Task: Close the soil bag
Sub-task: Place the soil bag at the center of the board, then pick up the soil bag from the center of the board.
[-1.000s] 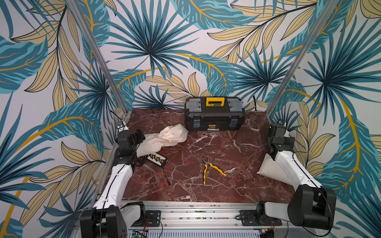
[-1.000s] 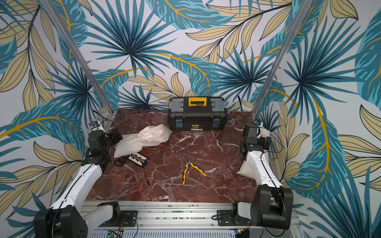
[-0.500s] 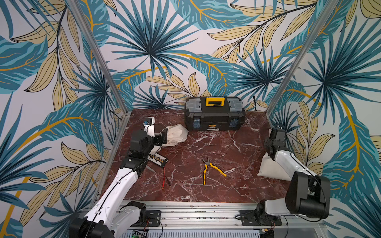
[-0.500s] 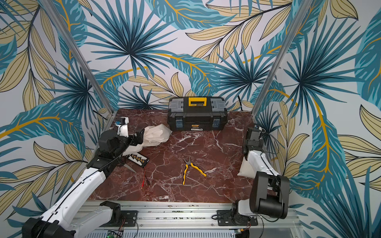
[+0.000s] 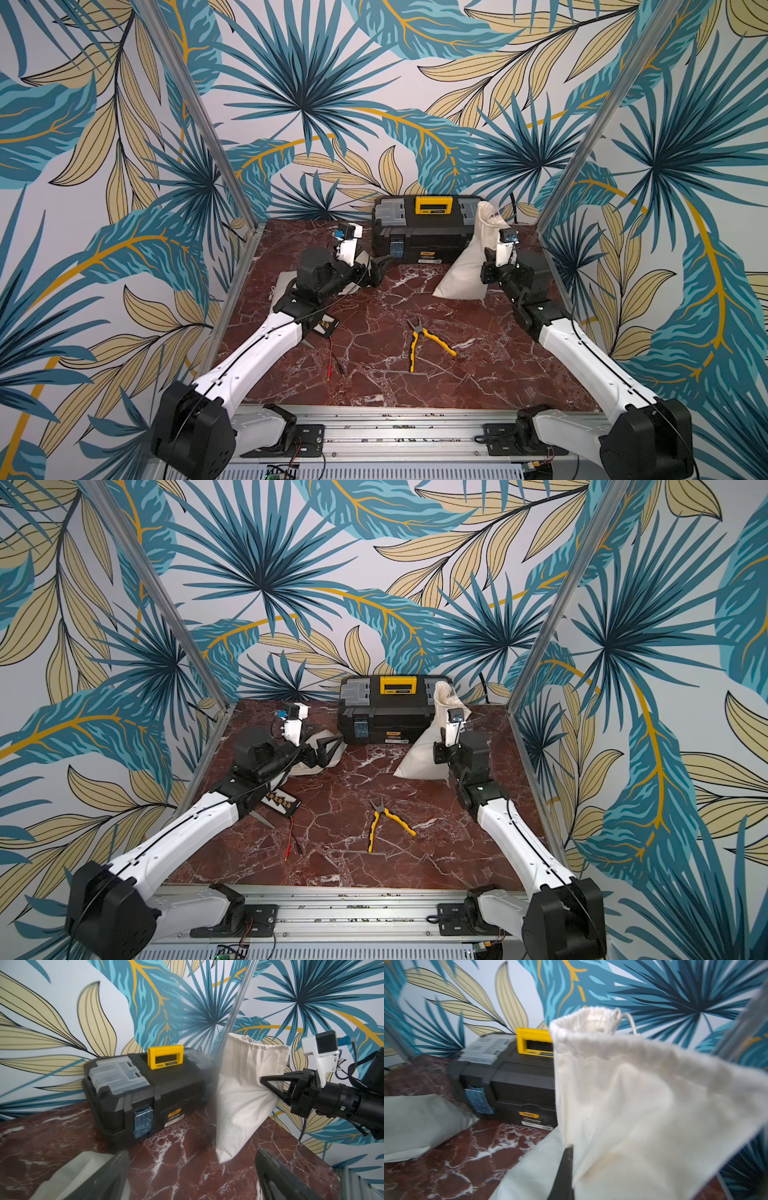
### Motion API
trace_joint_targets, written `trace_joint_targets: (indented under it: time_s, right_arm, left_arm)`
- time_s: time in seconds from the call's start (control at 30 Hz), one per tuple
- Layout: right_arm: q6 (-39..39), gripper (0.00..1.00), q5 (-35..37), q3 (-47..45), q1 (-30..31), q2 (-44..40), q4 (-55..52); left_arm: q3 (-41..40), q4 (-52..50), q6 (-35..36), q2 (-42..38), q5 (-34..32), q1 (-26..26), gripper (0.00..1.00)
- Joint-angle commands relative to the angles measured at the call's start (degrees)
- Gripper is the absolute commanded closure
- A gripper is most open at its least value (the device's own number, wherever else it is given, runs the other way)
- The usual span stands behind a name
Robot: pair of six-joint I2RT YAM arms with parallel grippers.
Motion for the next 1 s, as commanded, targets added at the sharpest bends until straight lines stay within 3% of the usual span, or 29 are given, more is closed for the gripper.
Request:
trace_joint_targets:
  time_s: [0.0, 0.2, 0.37, 0.6, 0.67, 0.83, 0.97]
  right_arm:
    - [2.2, 1.0, -3.1, -3.6, 4.9, 3.6, 16.2]
    - [1.3, 1.0, -0.8, -7.2, 14.3, 11.5, 26.5]
    - [0.0, 1.0, -0.2, -10.3, 18.2, 12.4, 30.0]
    - [-1.2, 1.0, 0.3, -13.4, 20.2, 11.2, 31.3]
    - [-1.2, 1.0, 0.3, -14.0, 20.4, 11.1, 31.7]
    - [-1.4, 1.0, 0.3, -14.7, 20.8, 11.6, 33.0]
    - [-1.7, 1.0, 0.0, -14.9, 20.9, 11.8, 33.8]
  left_arm:
    - [1.8, 6.6, -5.3, 5.5, 4.0, -1.3, 0.0]
    - [0.3, 13.2, -12.3, 12.4, 5.8, -2.3, 0.0]
    - [-1.5, 11.9, -17.6, 13.4, -0.3, -2.3, 0.0]
    - [-3.2, 9.0, -25.1, 13.6, -7.2, -2.2, 0.01]
    - [-4.5, 9.5, -27.1, 13.4, -8.5, -2.3, 0.05]
    - [-3.6, 9.4, -29.9, 15.2, -5.5, -2.4, 0.15]
    - [-4.6, 10.0, -31.8, 16.5, -6.7, -4.3, 0.2]
